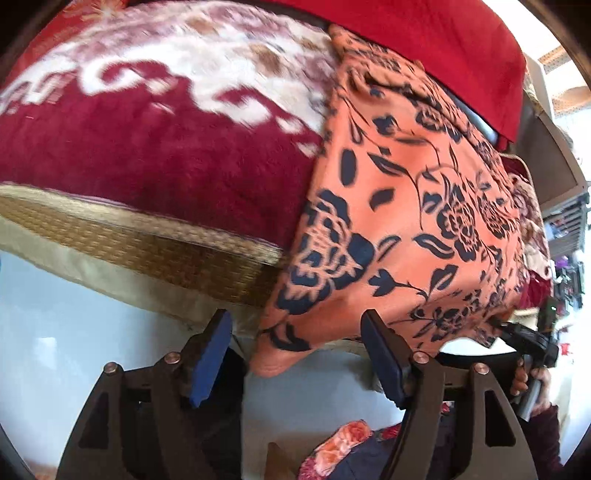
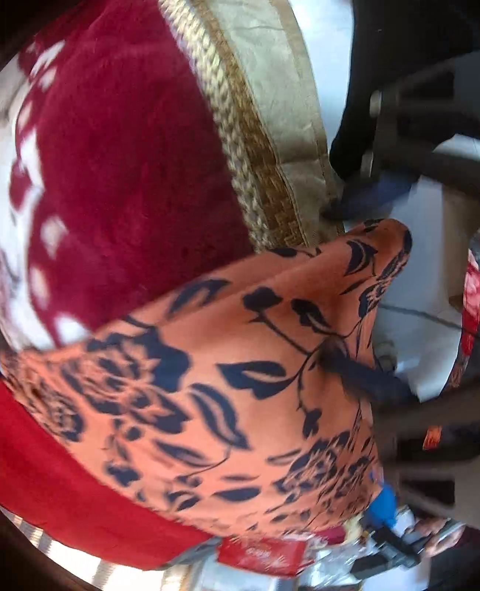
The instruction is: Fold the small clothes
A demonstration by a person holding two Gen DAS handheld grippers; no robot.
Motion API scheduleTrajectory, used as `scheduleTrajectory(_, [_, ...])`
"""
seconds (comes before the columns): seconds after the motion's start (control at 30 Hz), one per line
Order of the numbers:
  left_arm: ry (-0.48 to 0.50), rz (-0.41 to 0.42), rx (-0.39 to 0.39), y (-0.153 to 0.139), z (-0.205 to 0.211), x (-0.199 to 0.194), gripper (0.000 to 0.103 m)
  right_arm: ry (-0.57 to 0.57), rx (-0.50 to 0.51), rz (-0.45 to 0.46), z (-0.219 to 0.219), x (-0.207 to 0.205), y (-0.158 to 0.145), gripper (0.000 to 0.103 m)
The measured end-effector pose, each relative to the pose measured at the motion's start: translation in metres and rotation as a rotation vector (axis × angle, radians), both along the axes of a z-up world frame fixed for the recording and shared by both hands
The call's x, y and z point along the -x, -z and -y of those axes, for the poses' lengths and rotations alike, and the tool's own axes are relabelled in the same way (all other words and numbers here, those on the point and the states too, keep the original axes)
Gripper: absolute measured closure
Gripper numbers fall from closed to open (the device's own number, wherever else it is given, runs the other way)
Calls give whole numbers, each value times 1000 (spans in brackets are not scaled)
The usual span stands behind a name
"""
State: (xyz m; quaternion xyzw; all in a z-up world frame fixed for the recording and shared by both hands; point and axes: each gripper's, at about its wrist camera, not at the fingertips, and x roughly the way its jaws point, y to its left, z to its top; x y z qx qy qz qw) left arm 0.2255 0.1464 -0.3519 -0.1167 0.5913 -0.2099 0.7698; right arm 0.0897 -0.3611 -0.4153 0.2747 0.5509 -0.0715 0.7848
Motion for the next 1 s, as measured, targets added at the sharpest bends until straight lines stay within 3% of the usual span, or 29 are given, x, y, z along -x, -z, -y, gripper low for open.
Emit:
scheduleTrajectory(0.1, [34, -17, -4, 10, 12, -3, 31, -30, 34, -2, -5, 2, -5, 93])
scheduleTrajectory(0.17, [47, -21, -12, 14, 18, -2, 36, -54, 48, 22, -6, 10, -16, 94])
scheduleTrajectory(0.23, [62, -33, -4, 16, 22, -2, 76, -81, 50, 52, -8, 19, -29, 95])
scheduleTrajectory(0.3, [62, -35, 1, 18, 25, 0, 84, -102, 61, 75, -6, 26, -40, 95])
scheduleTrajectory(0.4, [73, -33, 9, 17, 29, 2, 81, -101, 30, 51, 5, 31, -39, 94])
scheduleTrajectory(0.47, [65, -58, 6, 18, 34, -1, 52, -75, 10, 23, 15, 28, -34, 92])
scheduleTrajectory(0.5, [50, -81, 5, 19, 36, -3, 31, -58, 0, 2, 18, 25, -31, 89])
scheduleTrajectory(0.67, [35, -105, 22, 30, 38, -3, 29, -58, -9, -47, 25, 13, -16, 69])
scheduleTrajectory(0.73, [41, -92, 22, 33, 44, 0, 30, -69, 21, -55, 18, 7, -10, 53])
scheduleTrajectory(0.77, [47, -81, 23, 34, 50, 1, 30, -75, 39, -55, 16, 5, -8, 34])
scheduleTrajectory(0.8, [55, -64, 23, 33, 54, 3, 42, -75, 51, -46, 14, 7, -4, 31])
scheduleTrajectory(0.83, [62, -46, 17, 32, 57, 4, 69, -75, 62, -41, 13, 4, -2, 33])
scheduleTrajectory(0.87, [71, -41, 6, 34, 59, 2, 81, -80, 62, -36, 12, 4, 0, 36])
scheduleTrajectory(0.9, [79, -39, 1, 34, 61, 3, 93, -82, 40, -25, 12, 5, 1, 62])
scheduleTrajectory(0.97, [90, -18, 16, 30, 63, 7, 95, -112, 25, -18, 9, 7, 0, 94])
scheduleTrajectory(1.0, [100, -10, 34, 25, 61, 10, 96, -127, 54, -5, 7, 11, -7, 95])
